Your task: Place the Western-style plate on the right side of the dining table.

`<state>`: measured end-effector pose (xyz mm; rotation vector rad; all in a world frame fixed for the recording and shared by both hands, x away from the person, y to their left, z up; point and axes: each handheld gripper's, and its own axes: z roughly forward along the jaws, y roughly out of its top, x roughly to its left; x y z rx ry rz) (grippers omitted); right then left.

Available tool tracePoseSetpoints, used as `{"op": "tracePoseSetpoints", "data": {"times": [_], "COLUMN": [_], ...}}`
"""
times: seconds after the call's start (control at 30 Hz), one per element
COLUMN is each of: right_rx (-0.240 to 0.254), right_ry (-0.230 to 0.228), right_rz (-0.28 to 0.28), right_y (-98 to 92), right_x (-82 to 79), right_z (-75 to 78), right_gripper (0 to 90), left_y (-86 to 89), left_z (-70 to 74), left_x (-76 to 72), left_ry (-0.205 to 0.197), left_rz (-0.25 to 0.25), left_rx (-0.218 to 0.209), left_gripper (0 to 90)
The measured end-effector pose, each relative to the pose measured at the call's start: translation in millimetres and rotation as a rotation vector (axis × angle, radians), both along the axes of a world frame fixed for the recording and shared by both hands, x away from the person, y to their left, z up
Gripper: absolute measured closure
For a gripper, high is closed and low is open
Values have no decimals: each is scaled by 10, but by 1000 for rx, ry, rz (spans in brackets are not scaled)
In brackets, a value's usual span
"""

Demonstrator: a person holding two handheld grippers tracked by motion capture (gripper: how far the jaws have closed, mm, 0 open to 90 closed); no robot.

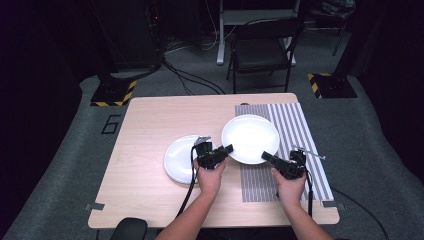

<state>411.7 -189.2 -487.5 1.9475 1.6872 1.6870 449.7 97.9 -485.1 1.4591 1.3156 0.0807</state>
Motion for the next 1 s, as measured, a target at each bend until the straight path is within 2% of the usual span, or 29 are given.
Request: {"op": "tracePoseSetpoints", "data": {"times": [0.23, 0.6, 0.87, 1.0], "right_rx": [6, -14, -10, -13], "right_ry": [10, 6, 18, 18], "right_rz": [-12, -36, -65, -75], "right_y": [-38, -137, -202, -239], "right_x": [-15, -42, -52, -65], "right_z": [-5, -26, -49, -58], "right_gripper": [665, 662, 660, 660], "left_y": [-38, -173, -260, -298], "left_z": [-16, -45, -86, -103], "left_x": [15, 48, 73, 93], "left_ry": [-8, -3, 2, -2], "left_rz": [-21, -26, -36, -59], "left_rx": [18, 2, 4, 15], "left_gripper": [661, 659, 655, 655]}}
